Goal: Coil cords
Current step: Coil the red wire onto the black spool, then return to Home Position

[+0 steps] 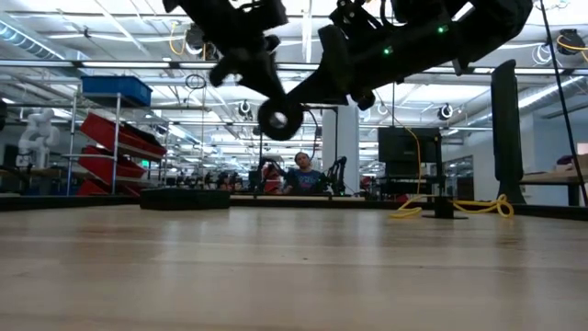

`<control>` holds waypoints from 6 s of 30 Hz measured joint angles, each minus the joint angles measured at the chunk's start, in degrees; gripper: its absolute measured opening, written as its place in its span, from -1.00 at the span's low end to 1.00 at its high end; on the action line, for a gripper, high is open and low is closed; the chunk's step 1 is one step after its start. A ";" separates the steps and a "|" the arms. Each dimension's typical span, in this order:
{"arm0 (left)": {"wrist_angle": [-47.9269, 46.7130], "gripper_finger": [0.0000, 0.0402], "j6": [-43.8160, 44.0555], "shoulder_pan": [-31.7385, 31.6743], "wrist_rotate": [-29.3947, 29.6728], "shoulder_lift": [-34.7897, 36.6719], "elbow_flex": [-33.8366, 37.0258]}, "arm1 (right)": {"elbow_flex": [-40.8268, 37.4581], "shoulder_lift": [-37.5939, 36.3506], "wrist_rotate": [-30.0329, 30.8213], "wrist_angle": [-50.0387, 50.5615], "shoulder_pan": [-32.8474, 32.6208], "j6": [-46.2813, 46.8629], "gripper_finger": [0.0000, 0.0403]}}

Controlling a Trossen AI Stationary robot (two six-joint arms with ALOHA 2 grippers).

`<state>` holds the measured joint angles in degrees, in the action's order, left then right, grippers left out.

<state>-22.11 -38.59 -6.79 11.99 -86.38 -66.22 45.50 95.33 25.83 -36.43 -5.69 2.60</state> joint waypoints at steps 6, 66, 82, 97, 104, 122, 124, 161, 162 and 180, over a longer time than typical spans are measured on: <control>13.86 -1.00 -0.98 1.62 5.89 -4.54 0.00 | -0.02 0.00 6.33 -1.92 0.02 0.21 -1.00; 38.73 -1.00 46.55 -5.46 -40.97 -4.92 -0.15 | -0.24 0.13 57.05 -14.79 -19.31 -57.62 -0.93; 19.89 -1.00 21.34 -4.26 -31.94 -4.07 -0.09 | -0.24 0.13 56.69 -13.43 -19.53 -55.06 -1.00; 22.49 -1.00 2.86 -2.03 -7.86 -13.07 0.02 | -0.11 0.02 56.65 4.64 -16.77 -36.75 -1.00; 29.47 -1.00 -5.17 -2.28 2.43 -23.64 0.00 | -0.11 0.02 56.57 15.56 -16.11 -23.24 -1.00; 50.82 -0.90 -16.04 -5.70 28.04 -39.87 -0.33 | -0.13 0.02 56.10 35.83 -17.50 4.03 -1.00; 49.87 -0.79 -15.38 -5.79 27.50 -39.87 -0.33 | -0.13 0.02 56.10 37.74 -17.68 6.27 -1.00; 13.39 0.22 8.85 4.00 10.40 -25.61 0.37 | -0.20 -6.48 48.08 58.07 -17.99 21.79 -1.00; 12.54 0.22 9.43 4.35 10.42 -24.77 0.37 | -0.20 -7.62 47.19 58.86 -17.99 21.35 -1.00; 5.65 0.21 15.80 7.12 10.68 1.15 7.13 | -0.20 -41.03 18.32 62.49 -13.08 -5.97 -1.00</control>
<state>-16.46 -22.79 0.33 22.67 -85.23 -59.09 45.30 54.30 44.14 26.06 -18.77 -3.37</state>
